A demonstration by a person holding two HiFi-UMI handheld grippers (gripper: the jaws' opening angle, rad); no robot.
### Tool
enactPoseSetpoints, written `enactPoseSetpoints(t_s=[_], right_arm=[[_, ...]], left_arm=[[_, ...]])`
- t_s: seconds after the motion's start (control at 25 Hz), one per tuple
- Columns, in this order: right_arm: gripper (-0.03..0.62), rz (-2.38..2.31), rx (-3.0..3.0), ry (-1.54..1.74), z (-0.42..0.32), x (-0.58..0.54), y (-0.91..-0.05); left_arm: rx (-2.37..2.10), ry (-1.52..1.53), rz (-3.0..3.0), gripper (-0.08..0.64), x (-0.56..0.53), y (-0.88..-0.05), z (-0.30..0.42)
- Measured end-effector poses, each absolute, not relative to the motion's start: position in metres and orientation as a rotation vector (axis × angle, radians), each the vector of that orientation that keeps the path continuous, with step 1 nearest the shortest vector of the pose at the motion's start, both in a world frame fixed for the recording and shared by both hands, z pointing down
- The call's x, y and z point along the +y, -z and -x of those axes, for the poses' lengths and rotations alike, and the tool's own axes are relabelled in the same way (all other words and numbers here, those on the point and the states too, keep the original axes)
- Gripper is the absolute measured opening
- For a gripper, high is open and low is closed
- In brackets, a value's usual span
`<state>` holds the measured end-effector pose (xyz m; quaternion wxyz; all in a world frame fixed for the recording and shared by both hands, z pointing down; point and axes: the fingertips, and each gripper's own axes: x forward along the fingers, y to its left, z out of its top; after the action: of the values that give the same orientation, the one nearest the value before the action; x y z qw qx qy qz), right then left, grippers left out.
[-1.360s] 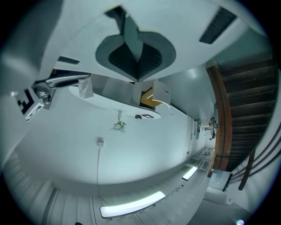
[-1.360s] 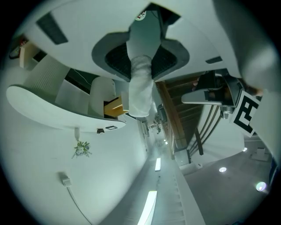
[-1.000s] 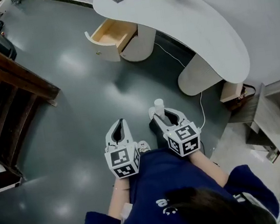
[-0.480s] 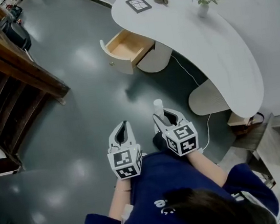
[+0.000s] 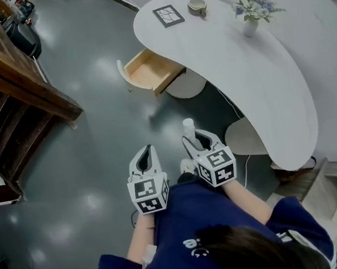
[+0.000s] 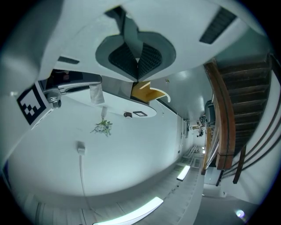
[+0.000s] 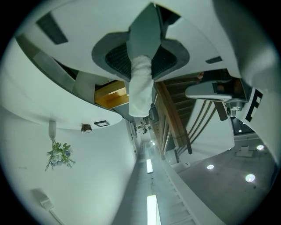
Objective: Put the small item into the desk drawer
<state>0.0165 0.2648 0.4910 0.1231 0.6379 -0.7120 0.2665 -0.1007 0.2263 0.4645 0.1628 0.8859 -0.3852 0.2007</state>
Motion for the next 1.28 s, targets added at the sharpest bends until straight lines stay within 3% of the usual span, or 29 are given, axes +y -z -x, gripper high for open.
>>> enactPoseSetpoints(t_s=[0.36,1.28], right_arm=[[0.146,-1.790,-2.150,-0.782,-0.049,0.239,-0.492],[0.146,-1.900,-1.996,-0.821,-0.081,0.192,-0.502]], left_arm=[[-1.100,-0.588,-2.522,0.003,0.210,-0.464,0.050],[-0.976,-0.585,-2.497,0.003,0.137,-0.485,0.028]])
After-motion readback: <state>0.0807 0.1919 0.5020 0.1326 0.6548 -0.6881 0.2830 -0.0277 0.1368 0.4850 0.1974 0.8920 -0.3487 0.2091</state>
